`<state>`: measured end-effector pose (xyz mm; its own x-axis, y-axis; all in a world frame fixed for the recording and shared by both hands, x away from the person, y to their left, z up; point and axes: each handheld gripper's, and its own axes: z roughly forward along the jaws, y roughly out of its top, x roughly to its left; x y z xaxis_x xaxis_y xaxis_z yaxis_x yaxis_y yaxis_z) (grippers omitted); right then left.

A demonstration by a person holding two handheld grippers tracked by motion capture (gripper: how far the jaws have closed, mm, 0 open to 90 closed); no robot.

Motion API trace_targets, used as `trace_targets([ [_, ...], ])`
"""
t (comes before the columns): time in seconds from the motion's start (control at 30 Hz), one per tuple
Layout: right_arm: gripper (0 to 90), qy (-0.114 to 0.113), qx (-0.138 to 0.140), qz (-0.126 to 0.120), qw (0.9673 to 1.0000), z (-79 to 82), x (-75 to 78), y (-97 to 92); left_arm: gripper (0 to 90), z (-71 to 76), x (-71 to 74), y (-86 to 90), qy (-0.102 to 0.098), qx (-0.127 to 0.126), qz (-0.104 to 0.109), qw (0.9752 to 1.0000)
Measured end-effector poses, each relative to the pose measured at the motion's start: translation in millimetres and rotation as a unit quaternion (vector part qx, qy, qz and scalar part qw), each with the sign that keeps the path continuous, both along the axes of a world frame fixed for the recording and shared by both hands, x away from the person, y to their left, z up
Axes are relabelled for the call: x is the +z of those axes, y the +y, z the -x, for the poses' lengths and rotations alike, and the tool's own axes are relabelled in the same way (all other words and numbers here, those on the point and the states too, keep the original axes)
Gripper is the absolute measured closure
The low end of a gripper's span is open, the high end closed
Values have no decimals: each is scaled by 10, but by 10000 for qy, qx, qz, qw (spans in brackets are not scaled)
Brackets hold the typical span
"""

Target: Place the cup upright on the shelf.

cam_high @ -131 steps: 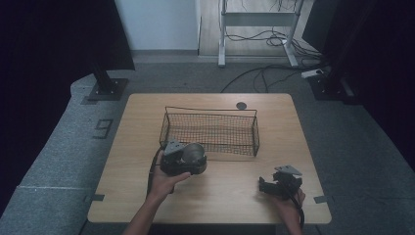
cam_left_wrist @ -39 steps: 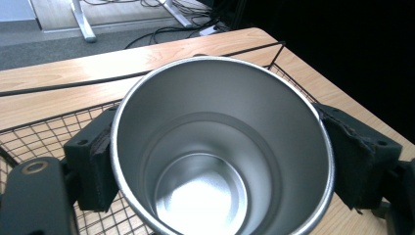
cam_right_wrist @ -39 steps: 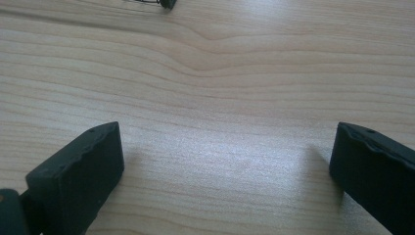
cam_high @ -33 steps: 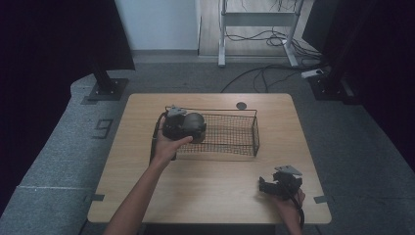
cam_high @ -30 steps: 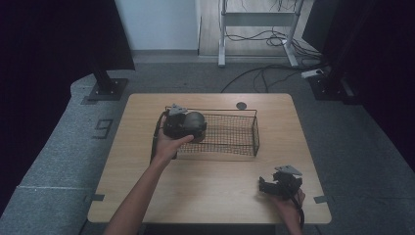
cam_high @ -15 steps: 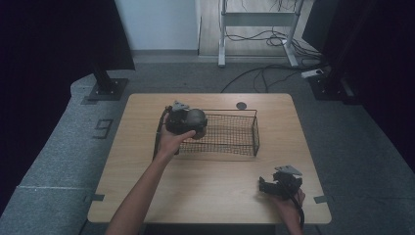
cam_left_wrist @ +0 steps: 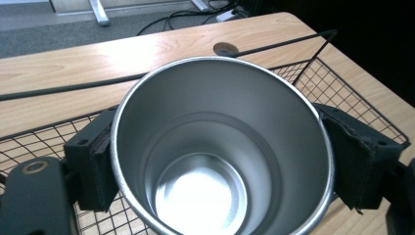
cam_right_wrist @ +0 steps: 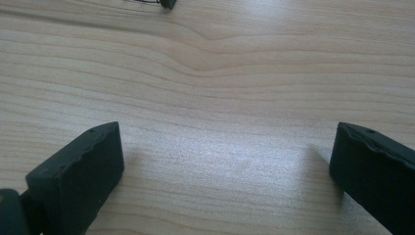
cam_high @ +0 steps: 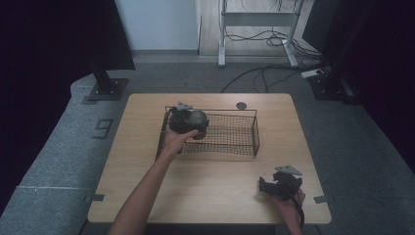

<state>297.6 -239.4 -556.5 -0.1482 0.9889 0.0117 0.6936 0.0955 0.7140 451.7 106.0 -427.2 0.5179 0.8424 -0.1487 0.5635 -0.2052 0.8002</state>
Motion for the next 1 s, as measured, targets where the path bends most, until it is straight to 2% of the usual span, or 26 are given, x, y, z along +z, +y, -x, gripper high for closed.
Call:
trace_targets([
  [0.23,0,1,1,1,10000,0,0,0,148,-48,-111,-18,85,39,-86,9999],
  [0.6,0,1,3,3,10000,0,0,-1,147,-122,-322,-25,359,116,-59,9993],
  [1.0,0,0,3,2,10000,0,0,0,147,-175,-427,-91,463,116,-183,9987],
])
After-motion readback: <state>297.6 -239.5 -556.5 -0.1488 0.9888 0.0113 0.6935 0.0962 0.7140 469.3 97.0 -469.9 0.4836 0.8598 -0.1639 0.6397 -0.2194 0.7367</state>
